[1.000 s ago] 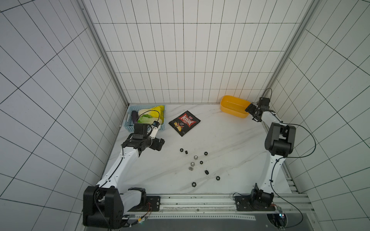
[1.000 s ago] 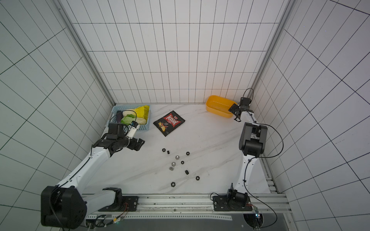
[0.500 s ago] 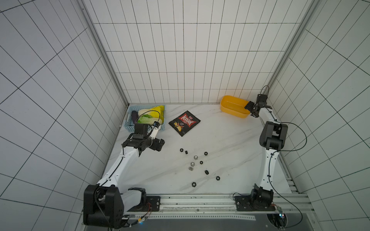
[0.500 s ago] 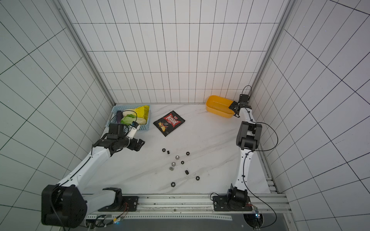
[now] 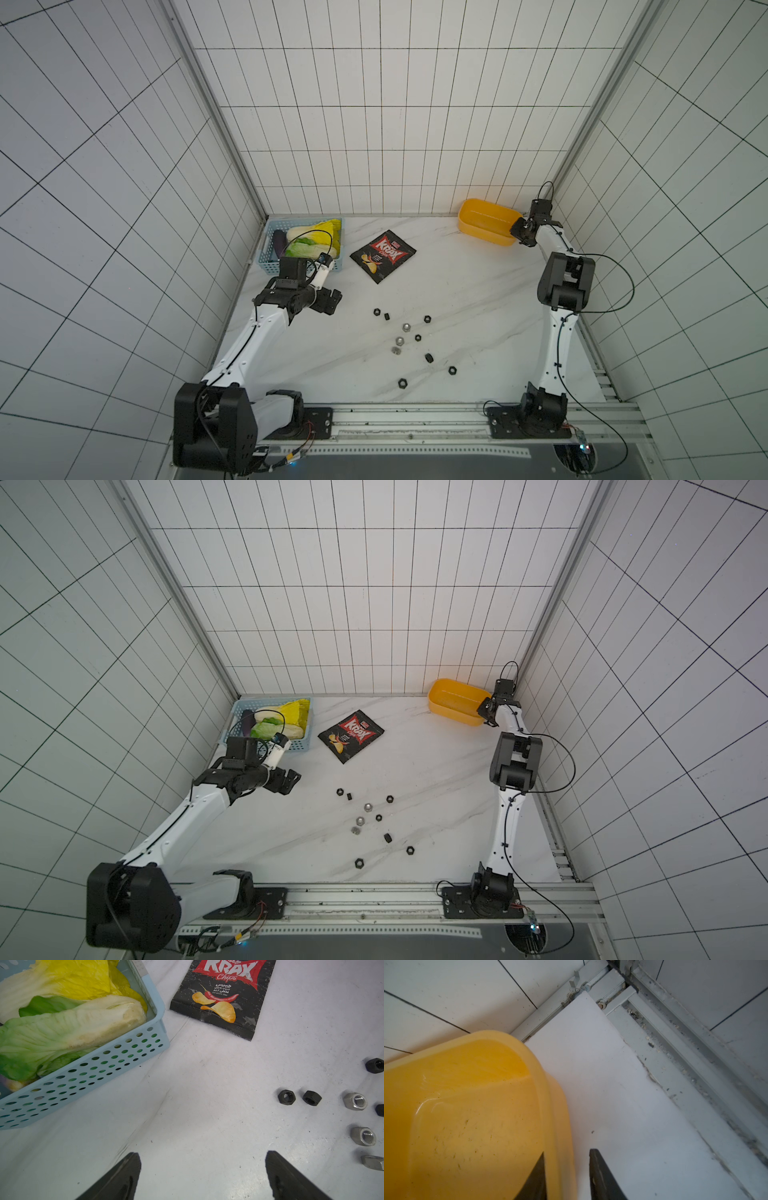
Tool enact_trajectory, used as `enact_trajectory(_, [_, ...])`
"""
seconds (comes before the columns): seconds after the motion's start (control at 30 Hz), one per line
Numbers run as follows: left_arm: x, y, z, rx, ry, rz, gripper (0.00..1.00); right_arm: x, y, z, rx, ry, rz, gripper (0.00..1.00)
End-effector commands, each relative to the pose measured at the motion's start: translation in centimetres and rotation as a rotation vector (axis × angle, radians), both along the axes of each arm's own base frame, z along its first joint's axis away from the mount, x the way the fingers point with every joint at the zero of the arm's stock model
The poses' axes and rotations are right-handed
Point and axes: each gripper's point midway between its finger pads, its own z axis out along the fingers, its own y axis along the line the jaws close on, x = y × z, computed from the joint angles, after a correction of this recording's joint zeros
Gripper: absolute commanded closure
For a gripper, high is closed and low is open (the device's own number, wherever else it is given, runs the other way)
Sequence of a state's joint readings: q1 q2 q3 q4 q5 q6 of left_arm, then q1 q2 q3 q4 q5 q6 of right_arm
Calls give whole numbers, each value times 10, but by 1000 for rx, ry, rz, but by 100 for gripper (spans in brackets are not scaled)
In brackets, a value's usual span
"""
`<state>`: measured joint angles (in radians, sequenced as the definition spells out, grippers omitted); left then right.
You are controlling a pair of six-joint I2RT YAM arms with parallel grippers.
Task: Put the nuts on the desktop into the storage box
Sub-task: Pick up the storage box at the corner of the board, then place the storage box at the center of the board.
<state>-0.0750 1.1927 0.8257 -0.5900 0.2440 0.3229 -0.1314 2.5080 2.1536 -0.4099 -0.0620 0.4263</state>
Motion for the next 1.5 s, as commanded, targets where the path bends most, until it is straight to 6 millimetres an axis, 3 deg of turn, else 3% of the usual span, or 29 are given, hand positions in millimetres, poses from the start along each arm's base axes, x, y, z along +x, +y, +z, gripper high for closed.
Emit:
enact_trajectory(0.0, [-3, -1, -2, 0, 2, -13, 2, -7, -7, 10, -28, 10, -9, 76])
enact_trajectory(0.13, [-3, -2, -2, -3, 1, -16, 3, -11, -8, 16, -33, 9, -13, 91])
enact_trajectory(0.3, [-4, -4, -1, -7, -3, -24, 3, -16, -7, 36, -33, -16, -17, 99])
enact_trajectory(0.53, [-6, -8, 1, -18, -9, -40, 3, -35, -2, 75, -2, -106, -43, 100])
enact_trajectory(0.77, [-8, -14, 6, -29, -22, -63, 3, -79, 13, 96, 0, -152, -28, 100])
enact_trajectory(0.93, [-11, -16, 5, -32, -23, -74, 3, -117, 37, 100, -48, -142, 30, 100])
enact_trajectory(1.13, [-13, -22, 5, -54, -18, -97, 3, -158, 83, 107, -120, -122, 144, 100])
enact_trajectory(1.47, [-17, -24, 5, -62, -21, -107, 3, -218, 160, 84, -159, -27, 343, 100])
